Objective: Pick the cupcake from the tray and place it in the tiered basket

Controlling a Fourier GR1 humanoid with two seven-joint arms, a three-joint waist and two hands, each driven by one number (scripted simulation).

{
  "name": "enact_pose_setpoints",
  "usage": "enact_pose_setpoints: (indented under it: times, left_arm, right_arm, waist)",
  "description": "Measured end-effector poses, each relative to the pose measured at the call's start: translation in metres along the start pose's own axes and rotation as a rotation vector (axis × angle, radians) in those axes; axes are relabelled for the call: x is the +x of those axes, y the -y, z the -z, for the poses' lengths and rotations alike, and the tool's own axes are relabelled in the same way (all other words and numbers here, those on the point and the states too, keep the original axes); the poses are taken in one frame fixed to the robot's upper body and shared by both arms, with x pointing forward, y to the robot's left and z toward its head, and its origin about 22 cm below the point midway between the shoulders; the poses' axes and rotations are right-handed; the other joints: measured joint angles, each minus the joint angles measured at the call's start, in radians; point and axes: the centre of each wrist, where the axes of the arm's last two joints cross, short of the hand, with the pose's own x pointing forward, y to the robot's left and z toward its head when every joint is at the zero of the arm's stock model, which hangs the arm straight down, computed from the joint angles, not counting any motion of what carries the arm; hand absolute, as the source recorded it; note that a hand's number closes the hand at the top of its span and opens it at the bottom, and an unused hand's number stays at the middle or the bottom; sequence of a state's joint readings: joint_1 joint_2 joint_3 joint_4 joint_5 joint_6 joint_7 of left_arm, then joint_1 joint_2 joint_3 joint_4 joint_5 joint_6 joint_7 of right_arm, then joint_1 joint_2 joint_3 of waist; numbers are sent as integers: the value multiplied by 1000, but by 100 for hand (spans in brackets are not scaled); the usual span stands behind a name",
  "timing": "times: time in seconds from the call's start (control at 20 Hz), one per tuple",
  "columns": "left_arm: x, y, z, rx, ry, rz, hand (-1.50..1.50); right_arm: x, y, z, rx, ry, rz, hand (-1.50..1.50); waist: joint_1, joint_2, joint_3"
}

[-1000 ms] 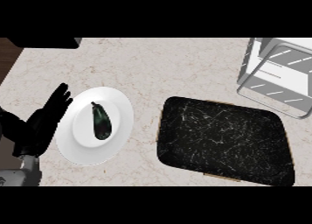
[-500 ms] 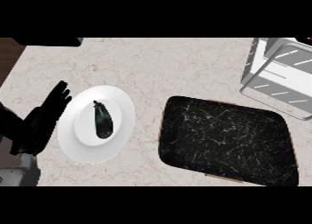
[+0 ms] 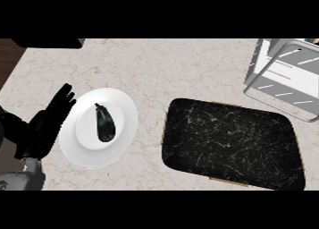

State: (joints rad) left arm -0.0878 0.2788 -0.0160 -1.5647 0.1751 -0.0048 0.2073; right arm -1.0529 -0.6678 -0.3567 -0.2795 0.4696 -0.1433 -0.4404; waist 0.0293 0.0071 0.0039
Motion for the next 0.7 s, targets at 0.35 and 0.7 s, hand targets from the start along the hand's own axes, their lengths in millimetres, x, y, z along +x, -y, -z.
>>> enact_pose_setpoints:
  times: [0.35,0.7]
  left_arm:
    - [2,-4,1,0,0,2,0]
    - [2,-8,0,3,-1,-1,0]
  right_arm:
    - [1,22,5,-88,-75,269,-150]
    - [-9,83,1,-257,-120,482,-150]
  waist:
    - [-1,4,6]
    - [-1,5,0]
